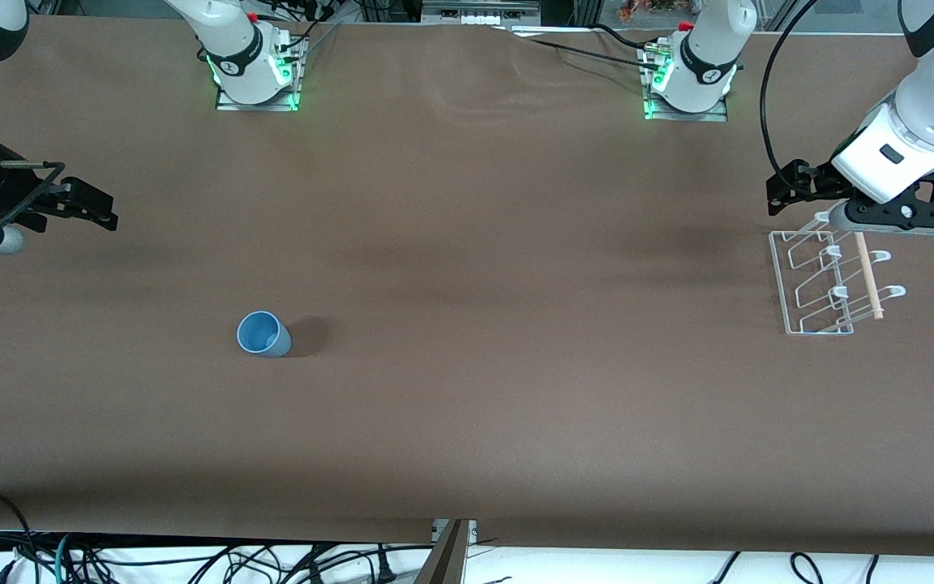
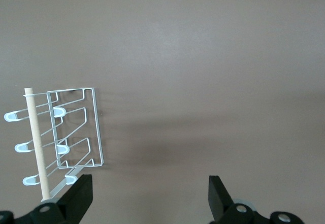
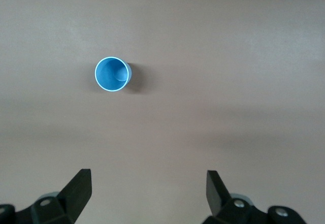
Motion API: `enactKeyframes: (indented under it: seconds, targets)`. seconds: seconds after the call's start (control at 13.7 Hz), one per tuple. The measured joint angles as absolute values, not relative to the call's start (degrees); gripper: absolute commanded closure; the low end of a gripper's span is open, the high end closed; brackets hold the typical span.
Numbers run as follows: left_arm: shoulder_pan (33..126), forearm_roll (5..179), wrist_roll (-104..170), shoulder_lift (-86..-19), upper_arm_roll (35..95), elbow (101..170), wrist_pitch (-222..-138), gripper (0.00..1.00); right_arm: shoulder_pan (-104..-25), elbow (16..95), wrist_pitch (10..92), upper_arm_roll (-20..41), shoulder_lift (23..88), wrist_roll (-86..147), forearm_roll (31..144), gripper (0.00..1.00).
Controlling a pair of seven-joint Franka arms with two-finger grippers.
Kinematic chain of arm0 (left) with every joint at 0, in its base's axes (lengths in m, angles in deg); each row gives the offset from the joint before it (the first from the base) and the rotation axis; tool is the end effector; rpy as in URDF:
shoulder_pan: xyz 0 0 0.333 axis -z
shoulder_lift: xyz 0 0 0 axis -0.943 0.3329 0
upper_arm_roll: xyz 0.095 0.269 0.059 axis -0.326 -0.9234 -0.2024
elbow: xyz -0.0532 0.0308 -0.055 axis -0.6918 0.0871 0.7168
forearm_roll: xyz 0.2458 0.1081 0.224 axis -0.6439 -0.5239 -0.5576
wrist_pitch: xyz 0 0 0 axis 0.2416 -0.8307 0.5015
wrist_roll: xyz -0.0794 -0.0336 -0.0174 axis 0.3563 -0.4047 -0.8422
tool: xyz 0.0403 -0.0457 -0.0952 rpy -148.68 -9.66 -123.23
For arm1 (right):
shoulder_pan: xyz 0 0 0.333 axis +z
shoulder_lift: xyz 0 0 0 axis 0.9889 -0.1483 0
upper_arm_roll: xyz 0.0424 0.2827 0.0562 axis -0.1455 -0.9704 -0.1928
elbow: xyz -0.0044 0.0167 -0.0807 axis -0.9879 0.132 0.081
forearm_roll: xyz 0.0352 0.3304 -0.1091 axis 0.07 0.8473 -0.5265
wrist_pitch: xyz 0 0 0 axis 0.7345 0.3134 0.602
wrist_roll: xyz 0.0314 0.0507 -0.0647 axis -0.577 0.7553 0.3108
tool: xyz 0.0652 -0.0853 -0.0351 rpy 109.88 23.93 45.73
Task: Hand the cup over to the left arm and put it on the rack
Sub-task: 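Move the right gripper down to the light-blue cup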
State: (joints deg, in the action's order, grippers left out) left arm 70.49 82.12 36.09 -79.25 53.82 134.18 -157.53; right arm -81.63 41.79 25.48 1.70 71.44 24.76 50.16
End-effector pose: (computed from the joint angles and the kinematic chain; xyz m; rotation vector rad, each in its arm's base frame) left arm 0.5045 -0.0579 0.5491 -3.1166 0.0872 0.0679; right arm 0.5445 0.0248 0.5634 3.1388 0.0600 -0.0718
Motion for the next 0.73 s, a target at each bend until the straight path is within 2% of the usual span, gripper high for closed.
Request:
enactKeyframes:
  seconds: [0.73]
  targets:
    - [70.5,82.1,36.1,-79.2,53.8,134.2,-157.5,0.0,-81.7,42.1,26.4,1.7,69.5,25.1,48.8,0.0]
